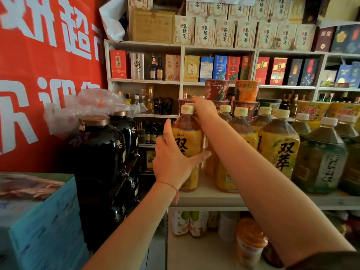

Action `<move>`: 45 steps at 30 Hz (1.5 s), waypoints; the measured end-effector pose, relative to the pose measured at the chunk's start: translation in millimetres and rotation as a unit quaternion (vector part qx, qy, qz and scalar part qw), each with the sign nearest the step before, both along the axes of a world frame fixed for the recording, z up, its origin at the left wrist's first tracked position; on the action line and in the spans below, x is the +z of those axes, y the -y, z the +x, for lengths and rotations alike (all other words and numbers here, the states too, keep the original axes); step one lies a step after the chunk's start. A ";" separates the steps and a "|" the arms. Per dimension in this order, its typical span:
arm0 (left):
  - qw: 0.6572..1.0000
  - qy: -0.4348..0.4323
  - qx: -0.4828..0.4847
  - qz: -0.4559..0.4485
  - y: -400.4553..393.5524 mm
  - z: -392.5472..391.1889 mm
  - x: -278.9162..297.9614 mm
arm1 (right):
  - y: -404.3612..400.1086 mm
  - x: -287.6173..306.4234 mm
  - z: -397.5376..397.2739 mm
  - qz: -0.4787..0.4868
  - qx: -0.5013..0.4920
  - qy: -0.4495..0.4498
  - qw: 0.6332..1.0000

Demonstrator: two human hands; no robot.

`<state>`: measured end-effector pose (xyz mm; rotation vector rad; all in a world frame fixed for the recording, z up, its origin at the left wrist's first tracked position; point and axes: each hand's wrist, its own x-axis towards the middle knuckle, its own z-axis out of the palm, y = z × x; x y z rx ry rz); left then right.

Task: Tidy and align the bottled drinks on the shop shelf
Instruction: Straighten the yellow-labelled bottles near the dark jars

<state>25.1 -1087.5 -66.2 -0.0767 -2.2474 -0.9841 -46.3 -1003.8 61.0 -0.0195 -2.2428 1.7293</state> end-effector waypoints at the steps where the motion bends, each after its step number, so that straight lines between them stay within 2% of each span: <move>1: 0.998 0.002 -0.041 0.045 1.9 -2.6 -0.4 | -2.9 -6.3 3.2 -0.033 -0.009 0.006 0.999; 3: 0.963 0.017 -0.160 0.217 7.8 -8.7 1.7 | -2.8 -25.1 8.7 0.012 -0.020 -0.037 0.999; 5: 0.902 0.076 -0.242 0.351 14.6 -13.0 9.1 | -0.2 -44.3 13.4 -0.065 -0.018 -0.050 0.996; 7: 0.862 0.128 -0.273 0.407 20.8 -14.8 14.9 | 6.3 -62.5 32.0 -0.120 -0.009 -0.066 0.991; 8: 0.844 0.144 -0.291 0.426 23.9 -15.6 15.7 | 9.8 -73.8 43.8 -0.109 -0.012 -0.069 0.992; 10: 0.832 0.171 -0.312 0.426 26.1 -21.8 11.9 | 12.7 -98.4 59.9 -0.108 -0.004 -0.052 0.993; 13: 0.834 0.168 -0.308 0.426 26.3 -29.3 3.6 | 16.3 -123.7 69.8 -0.156 0.001 -0.030 0.987; 17: 0.831 0.166 -0.311 0.430 20.6 -28.0 3.8 | 11.3 -125.3 66.2 -0.185 -0.007 -0.028 0.982; 23: 0.803 0.189 -0.340 0.451 6.9 -14.6 -3.0 | 0.7 -116.9 64.1 -0.233 -0.042 -0.011 0.972; 26: 0.804 0.177 -0.342 0.454 5.8 -13.0 -6.0 | 0.2 -115.5 64.2 -0.234 -0.047 -0.015 0.971; 29: 0.819 0.170 -0.324 0.442 6.9 -14.1 -7.3 | 1.5 -116.7 61.0 -0.231 -0.046 -0.006 0.972; 35: 0.830 0.169 -0.301 0.439 11.8 -32.9 1.6 | -6.6 -115.4 58.9 -0.225 -0.009 0.056 0.973; 45: 0.817 0.185 -0.301 0.456 10.7 -41.1 -5.1 | -12.8 -114.6 67.1 -0.247 0.018 0.111 0.962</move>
